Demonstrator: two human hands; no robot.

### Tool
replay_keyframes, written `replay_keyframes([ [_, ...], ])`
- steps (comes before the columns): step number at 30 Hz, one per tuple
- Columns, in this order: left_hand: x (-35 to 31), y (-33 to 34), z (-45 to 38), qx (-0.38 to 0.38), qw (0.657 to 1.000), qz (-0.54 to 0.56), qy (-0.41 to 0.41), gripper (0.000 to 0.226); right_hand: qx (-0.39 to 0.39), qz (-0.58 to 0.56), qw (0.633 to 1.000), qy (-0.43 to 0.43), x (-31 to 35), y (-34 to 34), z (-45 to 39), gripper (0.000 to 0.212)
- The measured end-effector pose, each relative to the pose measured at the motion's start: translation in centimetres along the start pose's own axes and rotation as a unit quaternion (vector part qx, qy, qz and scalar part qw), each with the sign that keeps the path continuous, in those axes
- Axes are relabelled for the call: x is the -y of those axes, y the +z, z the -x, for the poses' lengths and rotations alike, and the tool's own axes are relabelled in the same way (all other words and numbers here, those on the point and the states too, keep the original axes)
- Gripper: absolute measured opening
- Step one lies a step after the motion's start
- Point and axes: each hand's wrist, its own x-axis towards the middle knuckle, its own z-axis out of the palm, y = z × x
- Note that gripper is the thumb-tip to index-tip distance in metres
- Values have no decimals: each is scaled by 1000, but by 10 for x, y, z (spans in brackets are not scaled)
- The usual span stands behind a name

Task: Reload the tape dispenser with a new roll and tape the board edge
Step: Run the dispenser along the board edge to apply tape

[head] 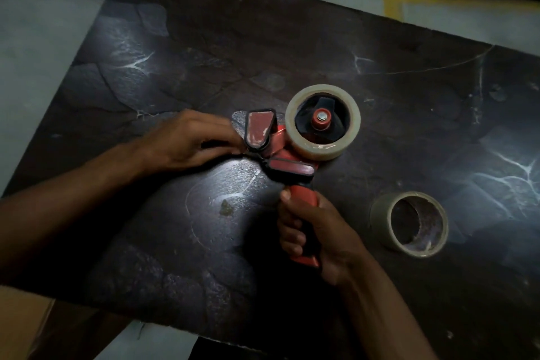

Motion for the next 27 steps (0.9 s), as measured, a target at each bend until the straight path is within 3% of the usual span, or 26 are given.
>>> replay_keyframes([
  [3,22,-17,16,-10,992,-119,50,39,-28,14,1000,-1,4,-5,5,35],
  [7,45,-34,35,24,932,-322,167,37,-65,50,997,-8,5,-6,8,28],
  [10,49,-42,48,72,909,-380,156,51,-88,66,994,-14,3,-1,8,30],
  [12,47,-49,59,136,897,-396,144,64,-102,82,991,-13,1,2,10,30],
  [18,22,-58,49,226,885,-388,125,62,-107,99,989,8,2,9,17,32],
  [22,4,-55,45,242,892,-372,88,70,-78,153,985,-34,-3,5,18,31],
  [27,-14,-30,66,220,900,-375,-28,69,-63,230,968,-79,-19,-9,10,19],
])
